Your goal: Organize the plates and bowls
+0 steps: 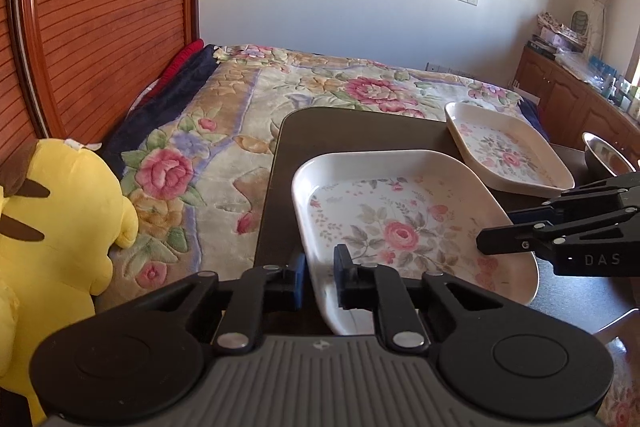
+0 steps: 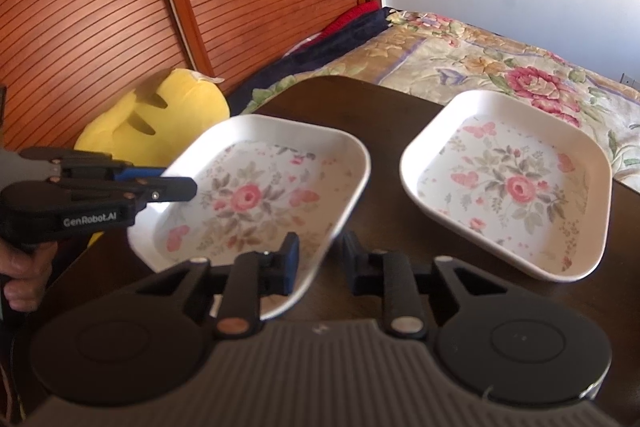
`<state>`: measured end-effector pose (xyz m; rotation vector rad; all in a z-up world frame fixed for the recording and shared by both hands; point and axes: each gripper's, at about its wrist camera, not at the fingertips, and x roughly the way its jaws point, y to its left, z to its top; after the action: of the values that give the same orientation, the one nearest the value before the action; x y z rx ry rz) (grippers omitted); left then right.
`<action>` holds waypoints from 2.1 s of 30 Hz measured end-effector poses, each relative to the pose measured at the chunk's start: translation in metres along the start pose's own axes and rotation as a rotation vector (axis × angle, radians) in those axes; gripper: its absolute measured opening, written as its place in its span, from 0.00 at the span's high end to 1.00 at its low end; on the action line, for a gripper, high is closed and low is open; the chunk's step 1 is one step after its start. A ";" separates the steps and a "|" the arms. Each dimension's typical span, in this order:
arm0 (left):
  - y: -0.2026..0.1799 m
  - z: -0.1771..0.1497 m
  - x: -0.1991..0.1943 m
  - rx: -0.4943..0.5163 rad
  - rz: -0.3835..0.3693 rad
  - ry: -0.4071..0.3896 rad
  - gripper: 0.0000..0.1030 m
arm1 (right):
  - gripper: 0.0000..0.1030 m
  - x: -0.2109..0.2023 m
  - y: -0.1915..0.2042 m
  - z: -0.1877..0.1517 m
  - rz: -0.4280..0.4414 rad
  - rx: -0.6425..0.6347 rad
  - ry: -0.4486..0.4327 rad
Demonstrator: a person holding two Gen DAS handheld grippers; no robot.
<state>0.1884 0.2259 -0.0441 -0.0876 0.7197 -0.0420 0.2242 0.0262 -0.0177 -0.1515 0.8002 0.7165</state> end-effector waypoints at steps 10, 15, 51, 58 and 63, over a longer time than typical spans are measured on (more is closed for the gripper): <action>-0.019 0.003 -0.025 0.035 0.006 -0.047 0.86 | 0.80 -0.020 -0.003 -0.001 -0.011 0.005 -0.040; -0.029 0.003 -0.038 0.044 -0.001 -0.064 0.85 | 0.80 -0.038 -0.006 -0.002 -0.007 0.002 -0.072; -0.130 -0.060 -0.116 0.124 -0.089 -0.107 0.85 | 0.80 -0.156 -0.011 -0.103 -0.076 0.058 -0.162; -0.136 -0.078 -0.118 0.116 -0.111 -0.094 0.85 | 0.80 -0.163 -0.011 -0.124 -0.076 0.078 -0.159; -0.136 -0.088 -0.117 0.109 -0.113 -0.081 0.85 | 0.80 -0.162 -0.008 -0.136 -0.072 0.077 -0.149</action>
<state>0.0412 0.0931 -0.0203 -0.0252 0.6297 -0.1846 0.0703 -0.1174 -0.0001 -0.0566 0.6758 0.6204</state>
